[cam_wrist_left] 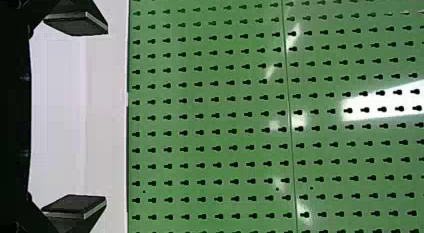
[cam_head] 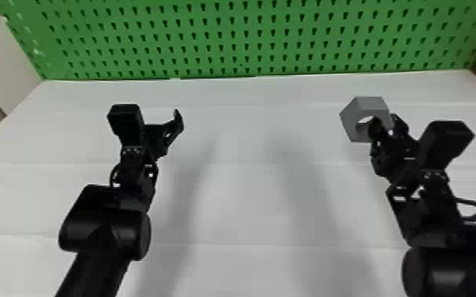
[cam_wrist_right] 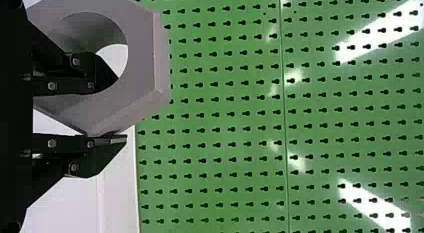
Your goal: Pick up the hex nut
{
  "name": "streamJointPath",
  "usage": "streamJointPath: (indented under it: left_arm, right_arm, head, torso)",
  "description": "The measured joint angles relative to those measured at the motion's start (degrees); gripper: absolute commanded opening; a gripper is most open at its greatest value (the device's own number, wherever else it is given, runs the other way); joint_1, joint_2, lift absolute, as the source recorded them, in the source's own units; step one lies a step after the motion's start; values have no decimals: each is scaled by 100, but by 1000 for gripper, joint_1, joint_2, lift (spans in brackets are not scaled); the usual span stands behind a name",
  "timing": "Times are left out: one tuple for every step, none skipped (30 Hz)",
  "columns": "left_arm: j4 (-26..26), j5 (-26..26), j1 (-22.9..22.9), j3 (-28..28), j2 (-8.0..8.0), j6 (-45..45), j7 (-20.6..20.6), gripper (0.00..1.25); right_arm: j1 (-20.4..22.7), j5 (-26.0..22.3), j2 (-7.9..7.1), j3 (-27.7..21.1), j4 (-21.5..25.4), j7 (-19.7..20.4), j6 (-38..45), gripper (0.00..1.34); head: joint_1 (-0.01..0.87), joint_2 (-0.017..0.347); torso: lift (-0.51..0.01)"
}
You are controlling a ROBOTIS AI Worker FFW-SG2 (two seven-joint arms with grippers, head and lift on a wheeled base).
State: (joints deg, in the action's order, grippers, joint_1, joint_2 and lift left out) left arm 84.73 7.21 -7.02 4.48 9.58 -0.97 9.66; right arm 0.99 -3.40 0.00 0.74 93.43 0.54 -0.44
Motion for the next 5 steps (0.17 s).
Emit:
streamJointPath:
  left_arm:
    - [0,0,0,0,0,0,0,1160]
    - [0,2,2,0,0,0,0,1160]
    - [0,3,3,0,0,-1,0,1160]
    - [0,4,5,0,0,-1,0,1160]
    - [0,6,6,0,0,-1,0,1160]
  right_arm:
    - [0,2,0,-1,0,0,0,290]
    - [0,4,0,-2,0,0,0,290]
    - [0,6,0,-3,0,-1,0,290]
    - [1,9,0,-2,0,-1,0,290]
    - [1,11,0,-2,0,-2,0,290]
  head:
    - [785,149]
    - [785,149]
    - [785,149]
    - [785,149]
    - [785,149]
  torso:
    - [-84]
    - [-84]
    - [-84]
    - [-84]
    - [-84]
